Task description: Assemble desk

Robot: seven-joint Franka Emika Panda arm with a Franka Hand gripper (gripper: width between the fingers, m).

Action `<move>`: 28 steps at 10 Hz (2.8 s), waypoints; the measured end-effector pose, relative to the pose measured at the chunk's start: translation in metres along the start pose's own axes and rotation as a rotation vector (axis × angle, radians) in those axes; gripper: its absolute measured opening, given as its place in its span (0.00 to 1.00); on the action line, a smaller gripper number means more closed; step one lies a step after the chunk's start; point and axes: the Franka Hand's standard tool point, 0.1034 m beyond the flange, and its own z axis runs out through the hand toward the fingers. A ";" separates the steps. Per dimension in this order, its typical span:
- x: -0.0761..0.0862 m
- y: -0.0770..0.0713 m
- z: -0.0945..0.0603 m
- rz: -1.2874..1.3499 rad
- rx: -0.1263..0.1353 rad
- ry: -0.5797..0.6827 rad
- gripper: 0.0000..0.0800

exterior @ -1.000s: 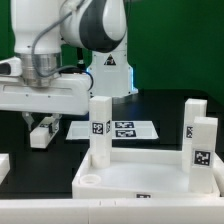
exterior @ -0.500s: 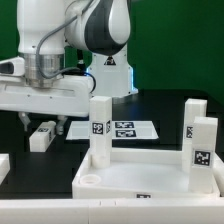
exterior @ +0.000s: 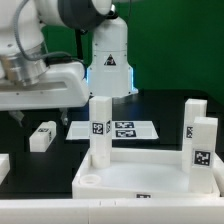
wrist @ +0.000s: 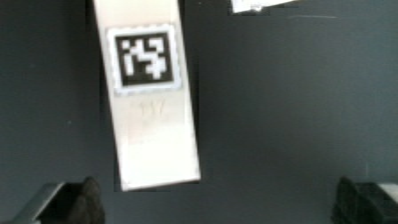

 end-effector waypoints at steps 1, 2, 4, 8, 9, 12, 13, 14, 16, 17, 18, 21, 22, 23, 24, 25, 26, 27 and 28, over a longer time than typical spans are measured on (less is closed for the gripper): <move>0.005 -0.001 0.002 0.007 -0.018 -0.065 0.81; -0.001 -0.007 0.007 0.007 -0.016 -0.117 0.81; 0.000 -0.005 0.009 0.015 0.004 -0.214 0.81; 0.000 0.015 0.010 0.036 0.045 -0.526 0.81; -0.002 0.015 0.012 0.041 0.050 -0.564 0.81; -0.013 0.020 0.020 0.115 0.074 -0.663 0.81; -0.016 0.019 0.025 0.159 0.073 -0.733 0.81; -0.013 0.017 0.027 0.152 0.065 -0.735 0.81; -0.013 0.018 0.027 0.154 0.067 -0.733 0.81; -0.011 0.018 0.030 0.154 0.063 -0.727 0.81; -0.010 0.015 0.039 0.146 0.058 -0.719 0.81; -0.010 0.012 0.045 0.146 0.053 -0.714 0.65; -0.010 0.013 0.045 0.147 0.054 -0.714 0.46; -0.010 0.013 0.045 0.147 0.054 -0.714 0.35; -0.010 0.013 0.045 0.148 0.054 -0.714 0.35; -0.009 0.013 0.043 0.142 0.055 -0.711 0.35; -0.007 0.012 0.037 0.133 0.057 -0.700 0.35; -0.003 0.009 0.022 0.114 0.061 -0.664 0.35; -0.002 0.003 -0.006 0.093 0.078 -0.651 0.35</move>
Offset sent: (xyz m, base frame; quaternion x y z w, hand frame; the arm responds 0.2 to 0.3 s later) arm 0.0000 0.0000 0.0000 0.0000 -0.1296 0.0000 0.9916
